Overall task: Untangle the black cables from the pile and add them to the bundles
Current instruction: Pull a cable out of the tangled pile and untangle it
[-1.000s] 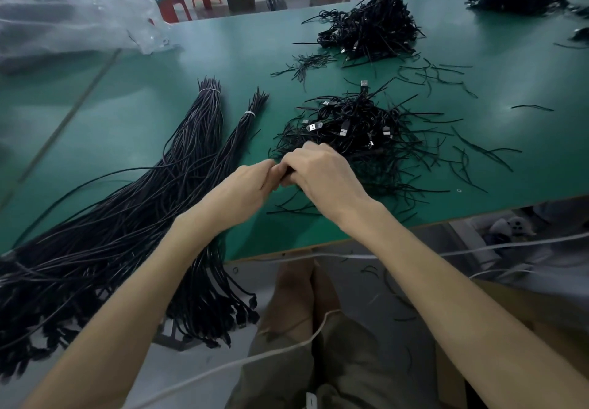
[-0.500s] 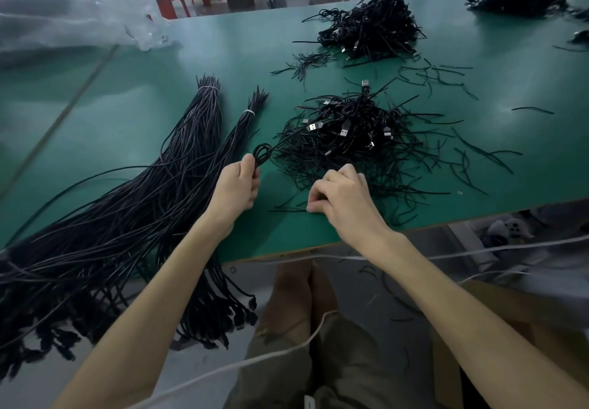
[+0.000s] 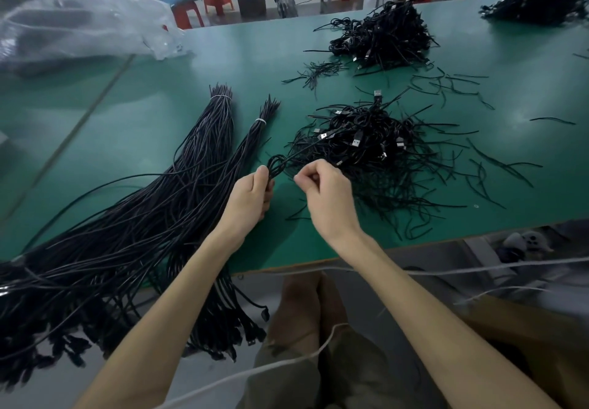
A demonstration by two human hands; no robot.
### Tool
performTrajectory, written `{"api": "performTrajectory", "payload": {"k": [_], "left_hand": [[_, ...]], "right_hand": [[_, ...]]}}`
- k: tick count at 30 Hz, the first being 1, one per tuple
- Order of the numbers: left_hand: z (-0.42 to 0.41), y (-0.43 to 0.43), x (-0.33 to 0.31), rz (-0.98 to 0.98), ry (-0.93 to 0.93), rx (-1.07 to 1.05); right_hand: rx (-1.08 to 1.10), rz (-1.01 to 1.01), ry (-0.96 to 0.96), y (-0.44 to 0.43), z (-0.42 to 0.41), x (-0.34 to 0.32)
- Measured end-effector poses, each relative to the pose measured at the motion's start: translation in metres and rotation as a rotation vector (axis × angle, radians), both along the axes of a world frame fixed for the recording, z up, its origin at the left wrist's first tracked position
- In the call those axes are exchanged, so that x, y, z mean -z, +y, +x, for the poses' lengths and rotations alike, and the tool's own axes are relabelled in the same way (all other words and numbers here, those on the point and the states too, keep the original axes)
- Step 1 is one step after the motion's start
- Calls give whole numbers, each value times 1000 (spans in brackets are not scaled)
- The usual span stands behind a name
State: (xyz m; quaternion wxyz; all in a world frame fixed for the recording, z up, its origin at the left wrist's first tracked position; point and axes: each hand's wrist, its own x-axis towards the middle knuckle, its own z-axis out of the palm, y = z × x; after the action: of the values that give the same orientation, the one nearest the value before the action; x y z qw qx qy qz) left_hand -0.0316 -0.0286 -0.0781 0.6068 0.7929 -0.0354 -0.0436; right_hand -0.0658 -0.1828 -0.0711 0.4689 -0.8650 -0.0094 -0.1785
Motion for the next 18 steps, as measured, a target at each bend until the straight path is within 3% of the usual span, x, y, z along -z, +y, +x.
{"api": "performTrajectory", "payload": {"k": [3, 8, 18], "left_hand": [[-2, -1, 0, 4, -26, 12], [0, -4, 3, 44, -82, 23], [-1, -3, 9, 152, -210, 59]], "right_hand": [[13, -105, -31, 14, 5, 6], [-32, 39, -20, 9, 6, 12], [-15, 112, -18, 8, 2, 10]]}}
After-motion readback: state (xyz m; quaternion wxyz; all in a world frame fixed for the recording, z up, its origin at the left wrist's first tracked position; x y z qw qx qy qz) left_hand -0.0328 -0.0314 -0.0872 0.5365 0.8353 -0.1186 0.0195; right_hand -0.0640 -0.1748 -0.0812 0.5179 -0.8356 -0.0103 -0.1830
